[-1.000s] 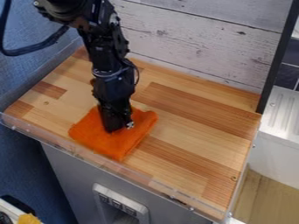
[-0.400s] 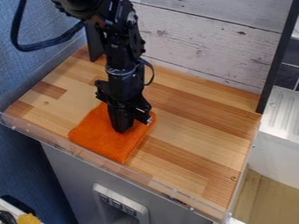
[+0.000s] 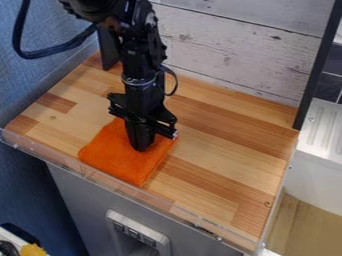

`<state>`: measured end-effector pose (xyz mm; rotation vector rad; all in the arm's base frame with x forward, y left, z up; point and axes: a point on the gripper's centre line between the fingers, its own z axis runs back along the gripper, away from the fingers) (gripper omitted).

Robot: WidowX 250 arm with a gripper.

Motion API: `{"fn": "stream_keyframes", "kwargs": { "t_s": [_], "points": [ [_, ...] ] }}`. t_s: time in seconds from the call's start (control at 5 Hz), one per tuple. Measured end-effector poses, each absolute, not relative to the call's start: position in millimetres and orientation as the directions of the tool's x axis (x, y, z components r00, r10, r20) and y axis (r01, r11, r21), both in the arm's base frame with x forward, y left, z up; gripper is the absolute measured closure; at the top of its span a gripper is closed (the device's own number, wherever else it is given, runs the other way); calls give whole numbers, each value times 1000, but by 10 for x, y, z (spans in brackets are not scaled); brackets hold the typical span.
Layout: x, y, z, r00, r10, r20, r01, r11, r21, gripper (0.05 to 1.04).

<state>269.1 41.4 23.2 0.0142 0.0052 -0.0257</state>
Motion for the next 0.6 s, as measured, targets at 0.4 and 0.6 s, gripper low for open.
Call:
{"fn": "stream_keyframes", "kwargs": {
  "t_s": [0.4,0.6],
  "points": [
    [2786,349,286,999,27,25,-27,1000,0,1020],
    [2776,321,287,999,33,13,-33,999,-7,995]
  ]
}}
